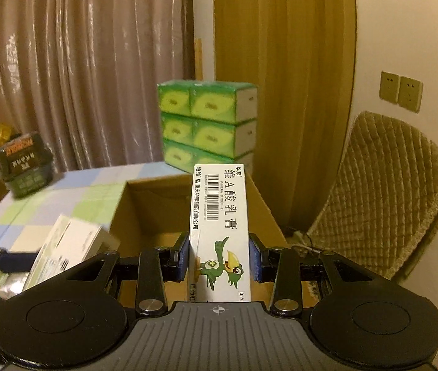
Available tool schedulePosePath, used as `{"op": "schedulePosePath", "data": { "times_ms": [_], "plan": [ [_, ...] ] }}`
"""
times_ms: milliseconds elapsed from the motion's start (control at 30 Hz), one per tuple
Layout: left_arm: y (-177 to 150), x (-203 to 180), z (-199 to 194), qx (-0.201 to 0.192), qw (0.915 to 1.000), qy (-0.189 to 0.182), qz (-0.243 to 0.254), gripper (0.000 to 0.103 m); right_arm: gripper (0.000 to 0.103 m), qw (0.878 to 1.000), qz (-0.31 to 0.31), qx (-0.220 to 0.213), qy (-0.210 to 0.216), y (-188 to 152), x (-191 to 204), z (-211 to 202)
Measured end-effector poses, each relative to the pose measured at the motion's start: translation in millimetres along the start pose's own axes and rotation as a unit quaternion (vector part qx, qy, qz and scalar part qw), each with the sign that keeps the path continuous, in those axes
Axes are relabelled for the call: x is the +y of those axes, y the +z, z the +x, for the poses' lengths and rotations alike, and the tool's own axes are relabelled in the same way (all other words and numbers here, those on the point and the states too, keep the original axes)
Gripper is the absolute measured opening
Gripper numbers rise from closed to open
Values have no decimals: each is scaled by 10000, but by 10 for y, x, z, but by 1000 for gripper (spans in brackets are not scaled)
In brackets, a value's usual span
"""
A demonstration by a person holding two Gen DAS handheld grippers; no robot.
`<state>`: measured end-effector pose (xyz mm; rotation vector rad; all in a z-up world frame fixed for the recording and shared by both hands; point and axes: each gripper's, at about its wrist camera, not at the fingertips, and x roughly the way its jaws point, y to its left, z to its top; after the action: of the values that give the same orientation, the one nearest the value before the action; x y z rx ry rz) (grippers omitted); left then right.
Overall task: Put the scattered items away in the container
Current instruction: 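Carry both held boxes over the cardboard box and open both grippers, then move both grippers back over the table toward the remaining items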
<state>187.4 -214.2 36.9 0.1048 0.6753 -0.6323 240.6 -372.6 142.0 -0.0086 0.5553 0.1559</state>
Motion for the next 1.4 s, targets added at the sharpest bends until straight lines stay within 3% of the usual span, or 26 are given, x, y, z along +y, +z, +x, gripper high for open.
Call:
{"op": "schedulePosePath", "data": {
  "times_ms": [333, 633, 867, 933, 1000, 1400],
  "plan": [
    [69, -163, 359, -28, 9991, -327, -281, 69, 35, 9997, 169, 174, 8, -57, -199, 65],
    [0, 47, 272, -45, 9995, -44, -295, 70, 35, 9994, 229, 257, 37, -62, -227, 94],
    [-72, 227, 107, -121, 9993, 183, -304, 70, 36, 9977, 261, 522, 338, -91, -139, 188],
    [-107, 295, 81, -103, 9991, 241, -320, 70, 41, 9970, 294, 601, 385, -95, -109, 228],
    [-147, 372, 60, -75, 9989, 291, -368, 70, 62, 9976, 347, 474, 355, -74, -101, 213],
    [-348, 856, -221, -64, 9960, 728, -519, 72, 62, 9979, 271, 254, 540, -14, 239, 184]
  ]
}}
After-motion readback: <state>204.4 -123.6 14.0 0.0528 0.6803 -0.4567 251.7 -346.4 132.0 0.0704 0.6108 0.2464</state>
